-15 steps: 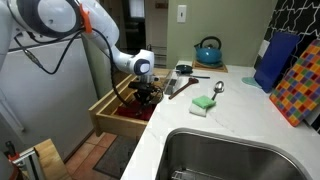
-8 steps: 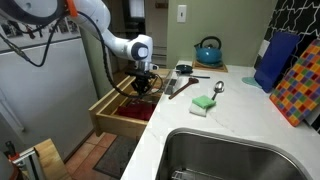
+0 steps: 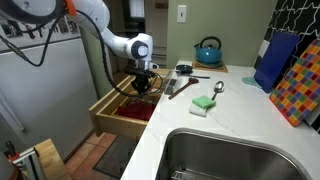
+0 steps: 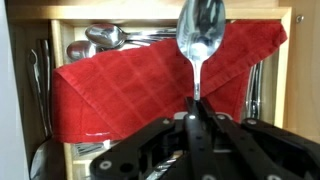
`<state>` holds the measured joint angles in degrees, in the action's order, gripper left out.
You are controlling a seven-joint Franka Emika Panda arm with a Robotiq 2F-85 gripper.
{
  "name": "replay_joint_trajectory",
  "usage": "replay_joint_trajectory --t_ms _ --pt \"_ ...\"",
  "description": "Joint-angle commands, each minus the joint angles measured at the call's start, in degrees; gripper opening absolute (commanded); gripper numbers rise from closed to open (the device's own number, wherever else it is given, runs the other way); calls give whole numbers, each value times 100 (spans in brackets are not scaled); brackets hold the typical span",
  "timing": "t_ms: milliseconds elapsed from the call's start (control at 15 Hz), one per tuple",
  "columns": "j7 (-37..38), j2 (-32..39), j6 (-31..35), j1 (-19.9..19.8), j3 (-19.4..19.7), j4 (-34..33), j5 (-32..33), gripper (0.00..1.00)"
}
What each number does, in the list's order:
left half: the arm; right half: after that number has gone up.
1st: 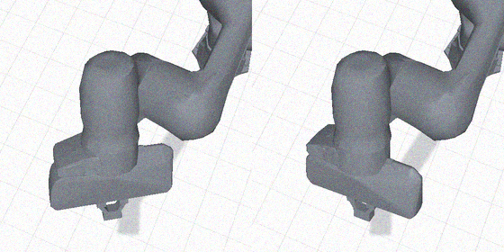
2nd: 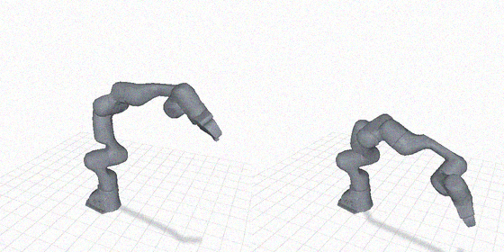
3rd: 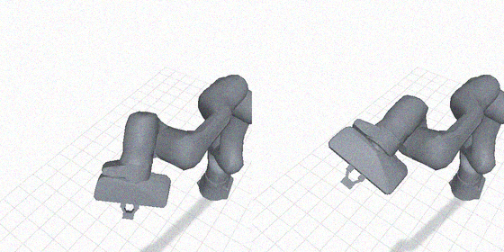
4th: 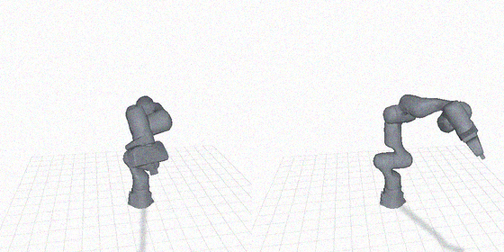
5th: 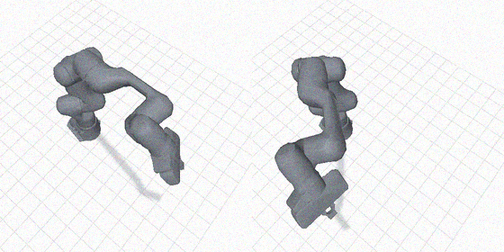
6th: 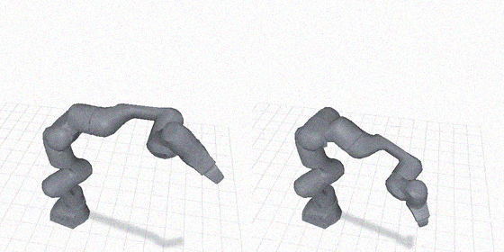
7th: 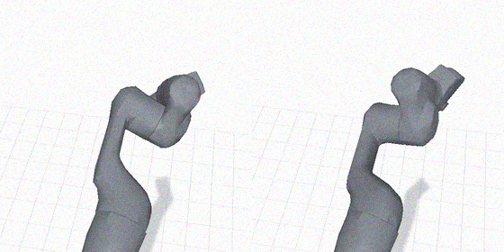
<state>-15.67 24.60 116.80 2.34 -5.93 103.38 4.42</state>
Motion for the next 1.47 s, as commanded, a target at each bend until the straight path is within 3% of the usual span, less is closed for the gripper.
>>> replay_joint_trajectory --t_ms 0,400,667,1400 --pt "-143 -318 -96 8 9 -16 45 4" --pt "-1202 -988 -823 -182 -33 -449 -254 4" --pt "-1321 -1023 -899 -235 175 -1007 73 4" --pt "-1307 267 -767 -556 473 -2491 202 4"
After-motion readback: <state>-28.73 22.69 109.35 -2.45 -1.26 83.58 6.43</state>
